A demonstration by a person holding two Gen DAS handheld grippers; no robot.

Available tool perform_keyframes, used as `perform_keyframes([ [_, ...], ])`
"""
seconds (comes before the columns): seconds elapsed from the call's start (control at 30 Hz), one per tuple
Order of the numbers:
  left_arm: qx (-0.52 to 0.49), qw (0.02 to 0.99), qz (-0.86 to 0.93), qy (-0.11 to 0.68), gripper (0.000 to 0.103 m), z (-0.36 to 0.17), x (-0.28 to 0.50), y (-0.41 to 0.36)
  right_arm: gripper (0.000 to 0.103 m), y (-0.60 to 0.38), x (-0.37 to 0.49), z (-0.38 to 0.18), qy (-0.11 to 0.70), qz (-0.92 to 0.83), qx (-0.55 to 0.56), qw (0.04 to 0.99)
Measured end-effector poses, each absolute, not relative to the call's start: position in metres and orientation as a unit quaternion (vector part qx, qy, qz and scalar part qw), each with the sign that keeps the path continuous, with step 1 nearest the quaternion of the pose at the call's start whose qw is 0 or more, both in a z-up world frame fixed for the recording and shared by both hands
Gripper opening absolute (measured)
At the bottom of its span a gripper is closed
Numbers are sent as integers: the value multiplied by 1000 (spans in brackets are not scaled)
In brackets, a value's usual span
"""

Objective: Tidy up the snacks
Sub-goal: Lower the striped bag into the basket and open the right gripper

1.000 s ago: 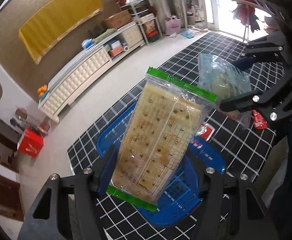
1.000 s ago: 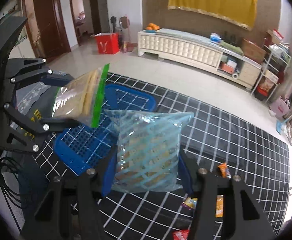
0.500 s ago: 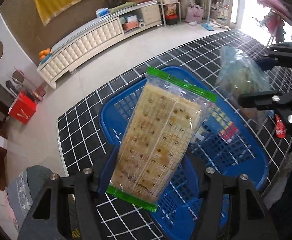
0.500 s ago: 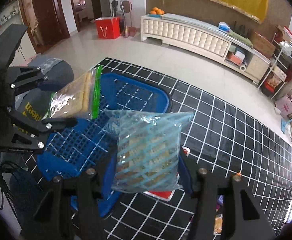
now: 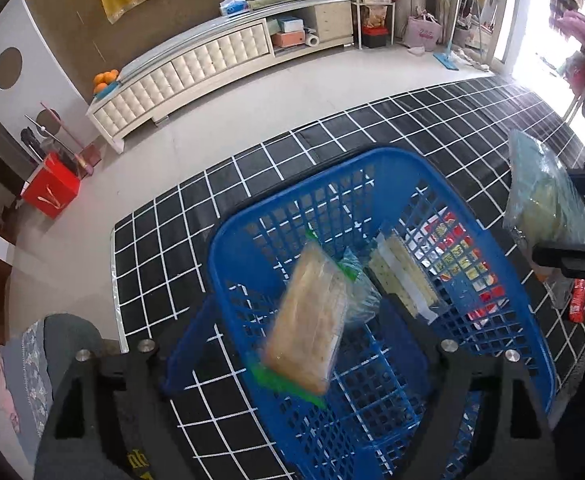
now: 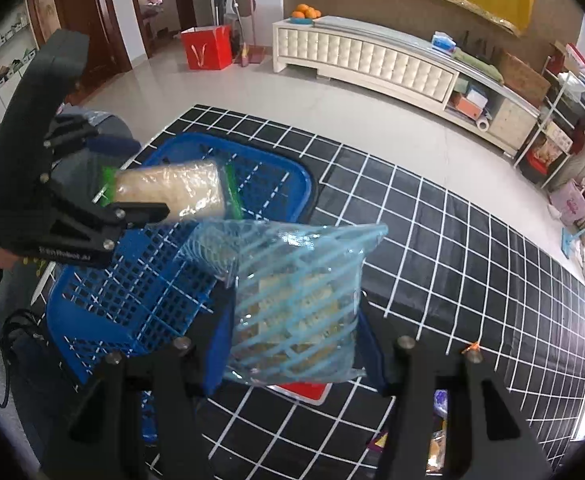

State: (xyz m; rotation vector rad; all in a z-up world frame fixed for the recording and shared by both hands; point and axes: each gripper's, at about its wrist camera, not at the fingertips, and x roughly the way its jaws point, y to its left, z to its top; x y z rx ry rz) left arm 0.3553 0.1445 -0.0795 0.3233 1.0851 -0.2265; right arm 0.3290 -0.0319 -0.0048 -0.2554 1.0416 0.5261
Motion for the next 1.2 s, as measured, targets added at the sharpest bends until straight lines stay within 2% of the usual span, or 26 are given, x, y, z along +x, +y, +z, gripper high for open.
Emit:
perform_keyframes([
  [0.6,145,855,-87,491,82,-38,292,178,60,-1,311,28,468,268,-131,832],
  [0.83,120,861,-76,489,82,-39,275,201,60,28,320,17,483,290,-130,816],
  [1.2,78,863,-63,496,82,-55,297,229,60,66,368,-12,515,263,-161,799],
])
